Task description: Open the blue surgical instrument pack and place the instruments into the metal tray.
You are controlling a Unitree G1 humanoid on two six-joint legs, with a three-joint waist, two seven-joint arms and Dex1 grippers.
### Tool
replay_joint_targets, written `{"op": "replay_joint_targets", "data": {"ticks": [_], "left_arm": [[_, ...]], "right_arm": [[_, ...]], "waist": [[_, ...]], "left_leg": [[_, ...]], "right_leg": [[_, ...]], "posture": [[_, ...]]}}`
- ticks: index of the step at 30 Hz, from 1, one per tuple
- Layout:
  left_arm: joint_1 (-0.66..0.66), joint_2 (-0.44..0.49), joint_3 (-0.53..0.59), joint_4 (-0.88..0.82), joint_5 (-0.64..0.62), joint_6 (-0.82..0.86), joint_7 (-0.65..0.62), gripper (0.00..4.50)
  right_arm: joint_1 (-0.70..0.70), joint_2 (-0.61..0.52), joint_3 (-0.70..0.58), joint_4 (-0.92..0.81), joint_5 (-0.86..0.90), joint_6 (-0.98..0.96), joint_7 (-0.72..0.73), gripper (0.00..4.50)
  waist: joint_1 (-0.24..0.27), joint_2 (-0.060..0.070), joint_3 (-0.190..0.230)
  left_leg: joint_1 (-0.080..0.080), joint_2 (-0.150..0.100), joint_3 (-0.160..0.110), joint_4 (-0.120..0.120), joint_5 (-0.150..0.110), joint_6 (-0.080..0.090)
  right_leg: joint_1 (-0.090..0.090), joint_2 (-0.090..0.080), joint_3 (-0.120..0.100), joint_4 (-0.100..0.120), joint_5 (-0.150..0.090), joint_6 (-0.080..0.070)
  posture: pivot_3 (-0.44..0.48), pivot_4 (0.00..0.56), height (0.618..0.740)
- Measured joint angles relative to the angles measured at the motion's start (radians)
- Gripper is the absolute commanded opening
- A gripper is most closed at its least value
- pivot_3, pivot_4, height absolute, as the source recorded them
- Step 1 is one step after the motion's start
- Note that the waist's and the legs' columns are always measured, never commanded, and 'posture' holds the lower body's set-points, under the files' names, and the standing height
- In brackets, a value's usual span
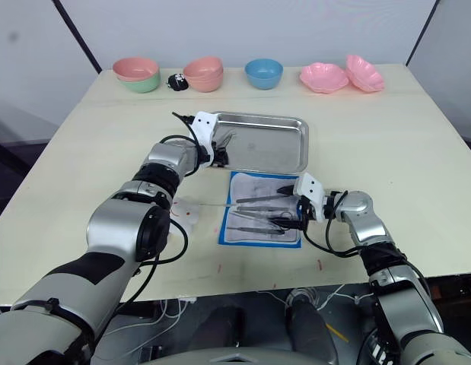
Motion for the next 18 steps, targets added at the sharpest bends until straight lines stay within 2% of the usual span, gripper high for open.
{"op": "replay_joint_targets", "data": {"ticks": [8,18], "left_arm": [[0.000,0.000,-0.026,-0.040,0.003,0.009,-0.101,1.40],[0.036,0.058,-0.058,-0.269,0.000,0.010,-0.233,1.40]], "right_arm": [[0.000,0.000,0.000,0.000,0.000,0.000,0.000,4.50],[0.000,0.001,0.000,0.000,0.000,0.000,-0.001,4.50]], "waist": [[0.000,0.000,0.000],[-0.001,0.000,0.000]], "left_leg": [[0.000,0.000,0.001,0.000,0.000,0.000],[0.000,0.000,0.000,0.000,0.000,0.000]], "right_leg": [[0.000,0.000,0.000,0.000,0.000,0.000],[0.000,0.000,0.000,0.000,0.000,0.000]], "posture": [[0.000,0.150,0.740],[0.000,0.150,0.740]]}}
